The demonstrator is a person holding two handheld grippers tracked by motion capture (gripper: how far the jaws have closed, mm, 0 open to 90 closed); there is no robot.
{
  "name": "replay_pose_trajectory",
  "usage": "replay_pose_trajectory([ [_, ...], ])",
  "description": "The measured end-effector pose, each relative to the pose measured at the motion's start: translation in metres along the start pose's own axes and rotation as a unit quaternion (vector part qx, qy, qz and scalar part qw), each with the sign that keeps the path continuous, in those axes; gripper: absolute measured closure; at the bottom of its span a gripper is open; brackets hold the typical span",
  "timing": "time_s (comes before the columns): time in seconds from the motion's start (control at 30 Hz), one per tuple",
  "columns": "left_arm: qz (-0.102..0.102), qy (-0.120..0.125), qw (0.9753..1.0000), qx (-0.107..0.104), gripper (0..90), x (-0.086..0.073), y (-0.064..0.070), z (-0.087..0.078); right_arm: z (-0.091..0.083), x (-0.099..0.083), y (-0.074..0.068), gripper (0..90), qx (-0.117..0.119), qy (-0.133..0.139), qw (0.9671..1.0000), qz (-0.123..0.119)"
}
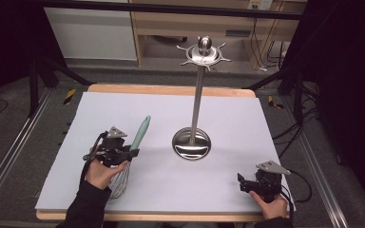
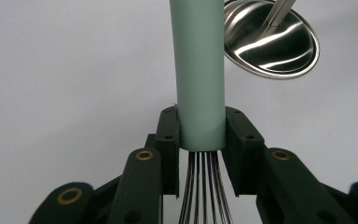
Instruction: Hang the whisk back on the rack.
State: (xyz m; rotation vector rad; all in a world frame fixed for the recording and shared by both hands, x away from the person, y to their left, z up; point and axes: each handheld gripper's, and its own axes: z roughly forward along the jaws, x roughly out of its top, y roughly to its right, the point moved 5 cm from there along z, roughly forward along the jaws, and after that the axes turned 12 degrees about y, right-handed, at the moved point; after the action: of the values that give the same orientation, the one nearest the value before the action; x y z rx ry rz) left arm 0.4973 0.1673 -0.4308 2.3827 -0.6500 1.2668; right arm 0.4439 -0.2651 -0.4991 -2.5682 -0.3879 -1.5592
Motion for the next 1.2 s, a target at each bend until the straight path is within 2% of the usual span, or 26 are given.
replay_pose_trajectory([
  [0.53,-0.001,0.058,0.9983,0.005,69.0,0.007,-0.004,-0.027,-0.002,0.001,-0.001,7.4,0.003,0.004,1.0,-0.006],
  [0.67,0.003,0.081,0.9967,0.007,69.0,0.012,-0.004,-0.037,-0.002,0.001,-0.002,7.4,0.004,0.004,1.0,-0.005],
  [0.87,0.005,0.097,0.9952,0.009,69.0,0.016,-0.006,-0.045,-0.003,0.001,-0.002,7.3,0.005,0.005,1.0,-0.006],
  [1.03,0.005,0.118,0.9929,0.014,69.0,0.02,-0.007,-0.05,-0.003,0.001,-0.002,7.3,0.004,0.006,1.0,-0.006],
  [1.07,0.005,0.127,0.9918,0.015,69.0,0.022,-0.007,-0.053,-0.003,0.001,-0.002,7.3,0.004,0.006,1.0,-0.006],
  [1.2,0.007,0.139,0.9902,0.016,69.0,0.025,-0.006,-0.056,-0.003,0.002,-0.002,7.3,0.003,0.006,1.0,-0.006],
])
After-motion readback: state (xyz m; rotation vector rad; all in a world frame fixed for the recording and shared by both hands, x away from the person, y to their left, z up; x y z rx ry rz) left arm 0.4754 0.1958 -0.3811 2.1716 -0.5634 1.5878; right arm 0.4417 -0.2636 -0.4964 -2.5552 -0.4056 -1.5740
